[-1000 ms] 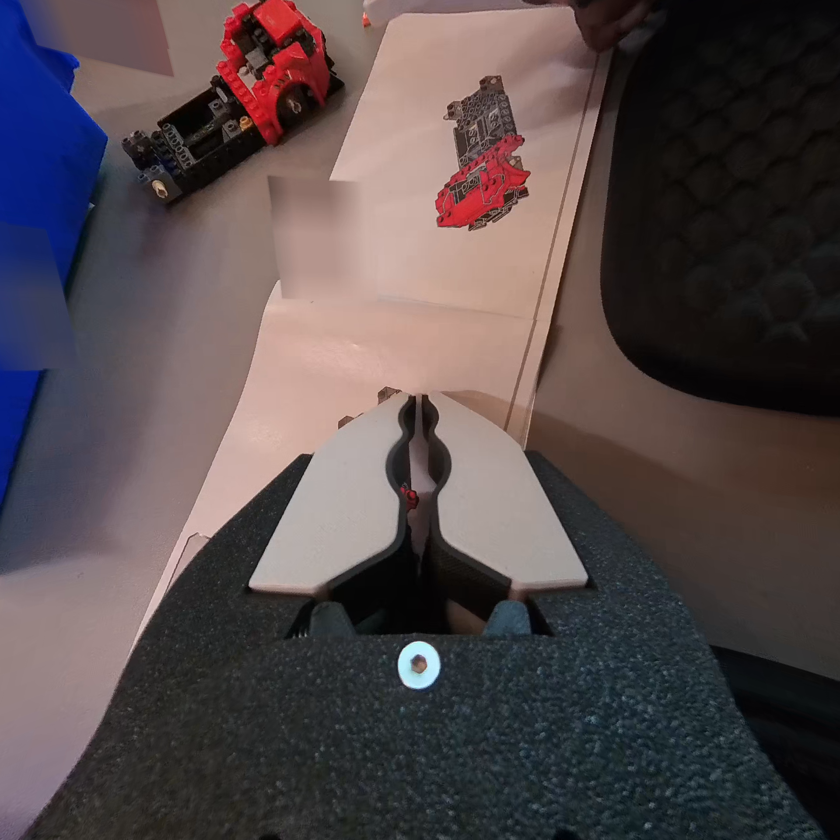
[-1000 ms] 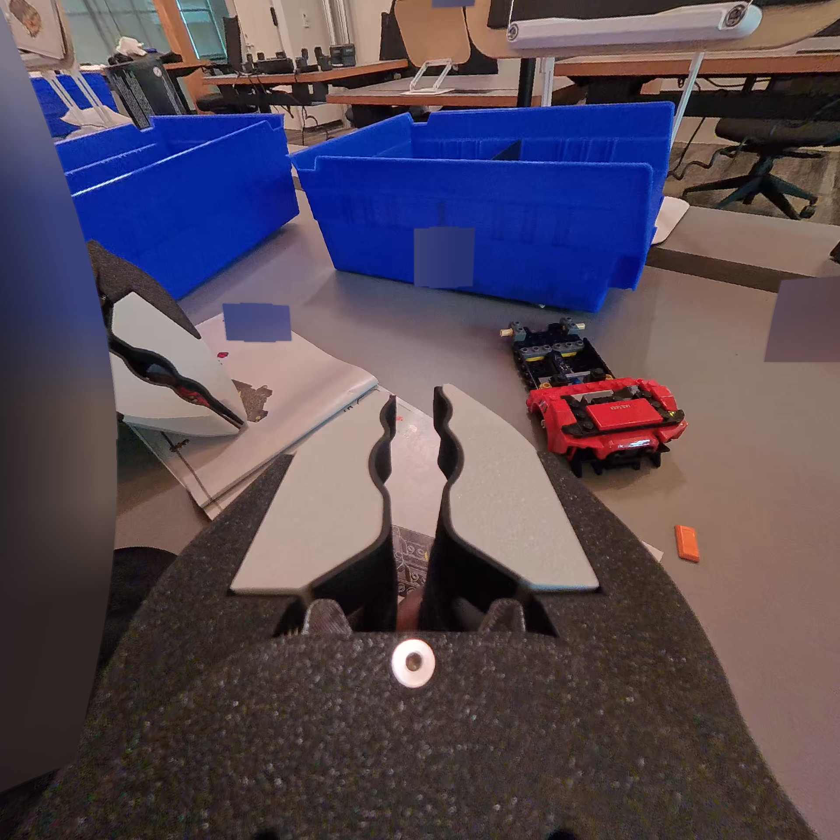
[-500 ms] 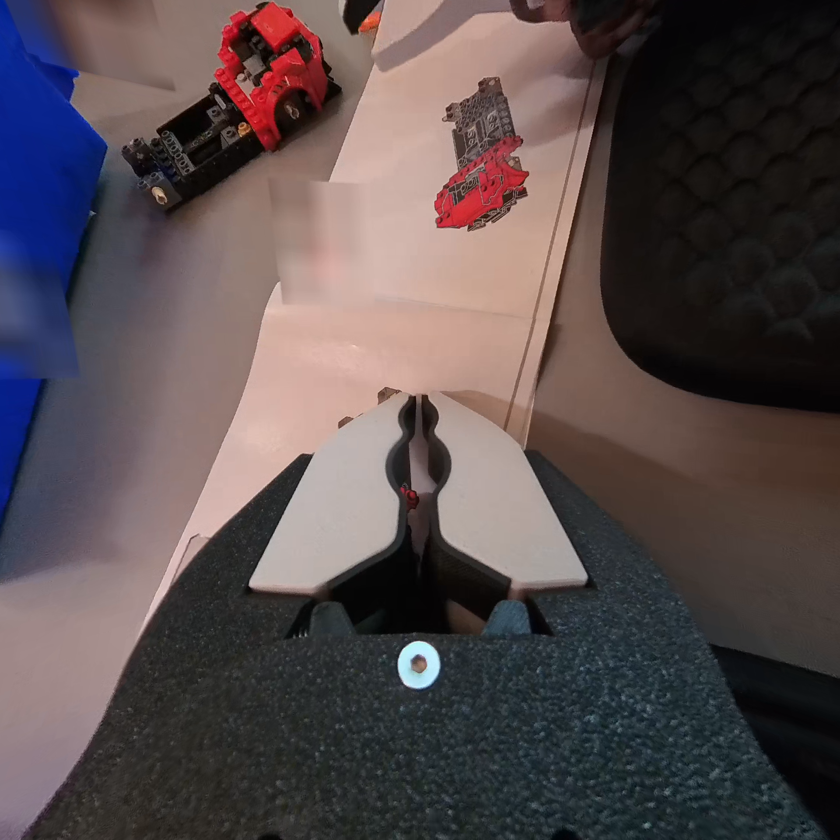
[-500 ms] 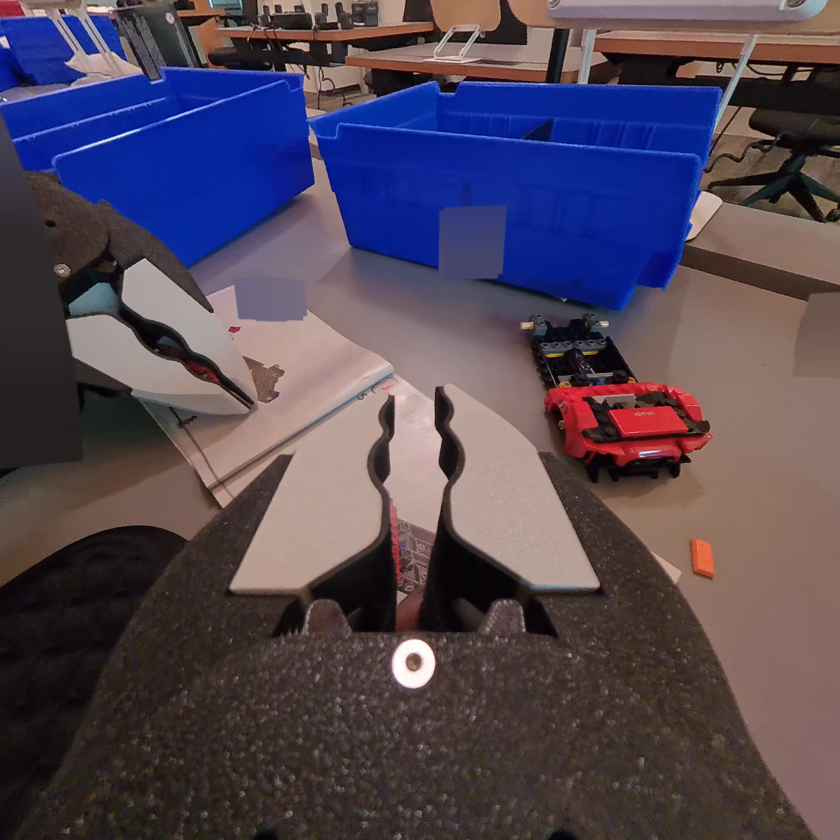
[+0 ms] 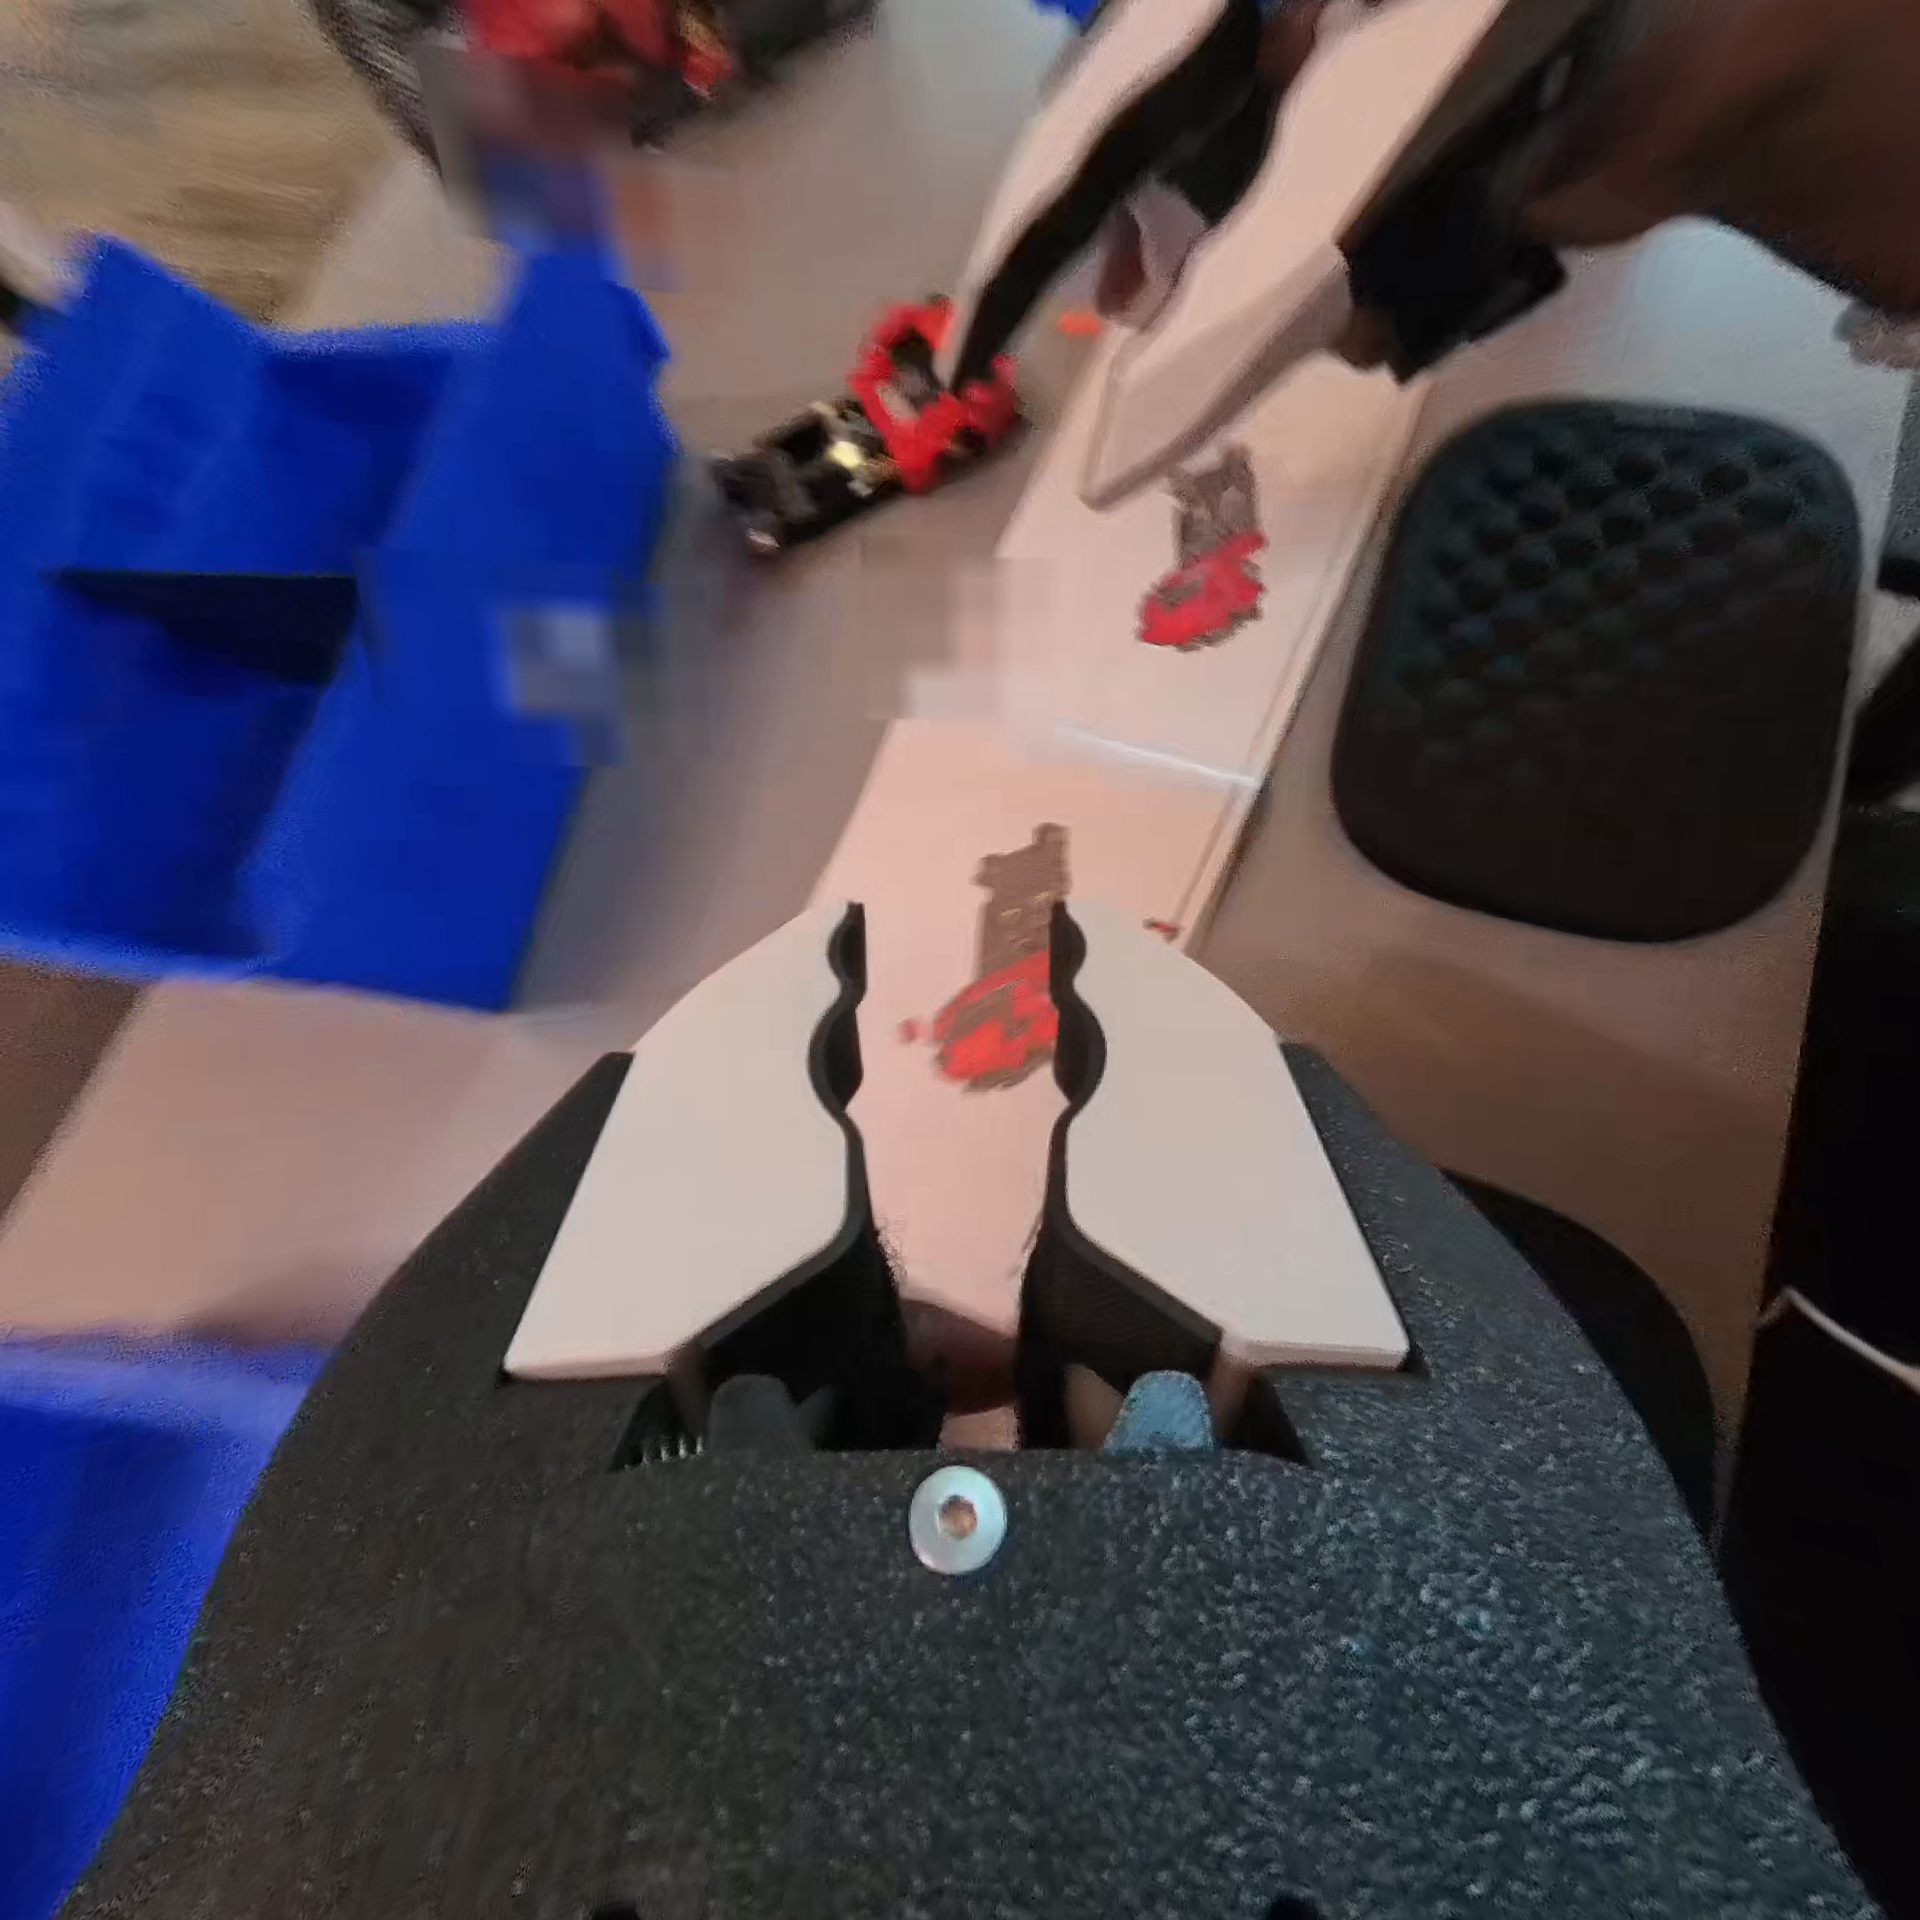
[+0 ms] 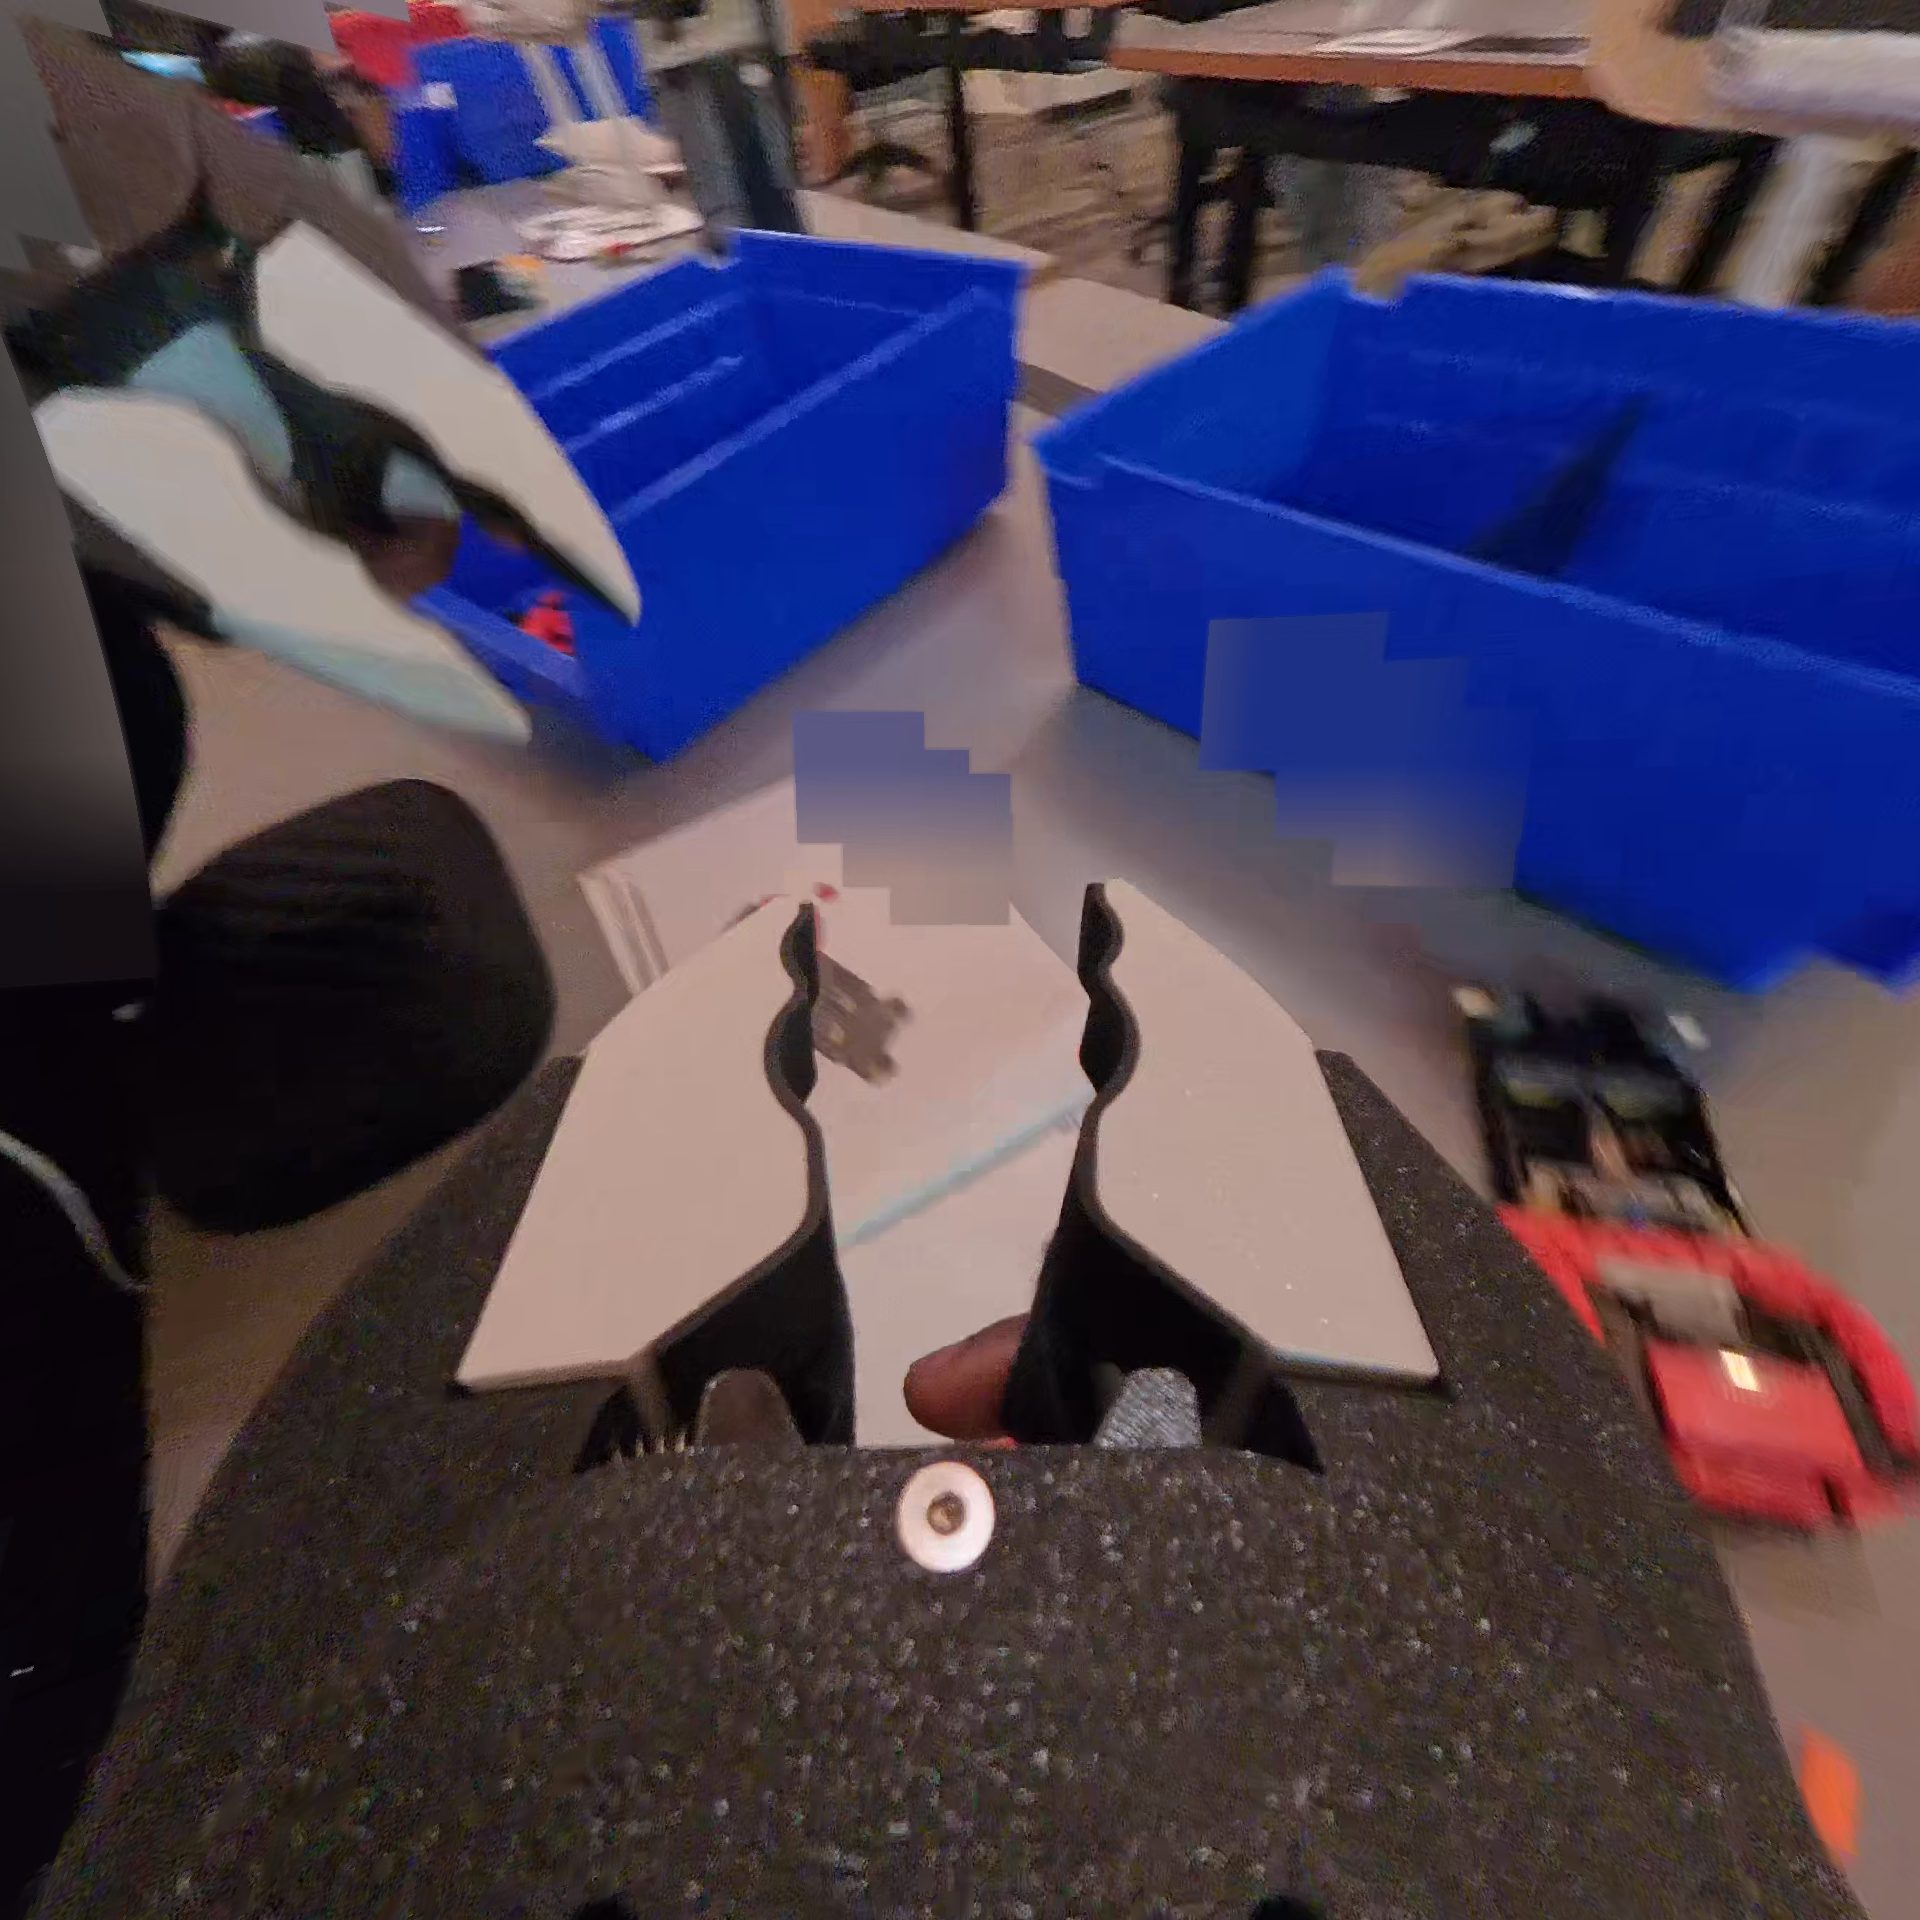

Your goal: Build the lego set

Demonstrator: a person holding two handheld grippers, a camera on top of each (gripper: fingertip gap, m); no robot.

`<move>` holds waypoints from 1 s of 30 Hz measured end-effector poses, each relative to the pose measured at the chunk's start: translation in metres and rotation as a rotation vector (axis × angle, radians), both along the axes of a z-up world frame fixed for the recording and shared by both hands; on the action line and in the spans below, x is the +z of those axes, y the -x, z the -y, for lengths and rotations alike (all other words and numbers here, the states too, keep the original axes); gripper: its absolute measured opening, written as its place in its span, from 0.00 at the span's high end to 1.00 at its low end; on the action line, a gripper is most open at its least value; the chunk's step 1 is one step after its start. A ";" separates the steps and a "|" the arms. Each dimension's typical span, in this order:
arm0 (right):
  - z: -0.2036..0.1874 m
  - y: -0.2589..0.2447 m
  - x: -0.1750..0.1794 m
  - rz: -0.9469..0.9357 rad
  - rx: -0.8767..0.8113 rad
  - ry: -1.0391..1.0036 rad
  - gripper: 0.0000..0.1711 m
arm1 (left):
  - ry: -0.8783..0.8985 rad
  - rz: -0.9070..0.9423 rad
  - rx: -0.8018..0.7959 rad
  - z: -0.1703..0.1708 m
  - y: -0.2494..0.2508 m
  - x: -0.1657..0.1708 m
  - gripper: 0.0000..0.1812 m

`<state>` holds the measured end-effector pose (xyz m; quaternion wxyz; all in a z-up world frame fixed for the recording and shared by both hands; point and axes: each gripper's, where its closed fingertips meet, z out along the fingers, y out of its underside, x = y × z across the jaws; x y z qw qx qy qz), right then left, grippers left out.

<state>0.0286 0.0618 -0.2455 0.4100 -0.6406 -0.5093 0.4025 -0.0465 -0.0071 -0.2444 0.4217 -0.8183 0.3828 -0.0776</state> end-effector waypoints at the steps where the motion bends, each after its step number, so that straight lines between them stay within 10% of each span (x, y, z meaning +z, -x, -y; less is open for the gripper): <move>1: 0.007 0.014 0.009 0.014 0.062 -0.003 0.72 | -0.042 0.021 0.046 0.006 0.020 0.021 0.82; 12: 0.085 0.212 0.018 0.326 0.788 -0.252 0.70 | -0.473 0.311 0.884 0.147 0.306 0.107 0.83; 20: 0.121 0.312 -0.004 0.490 1.188 -0.458 0.82 | -0.591 0.339 1.061 0.165 0.359 0.105 0.83; 30: 0.122 0.318 -0.069 0.760 1.404 -0.556 0.85 | -0.442 0.290 1.242 0.168 0.403 0.059 0.82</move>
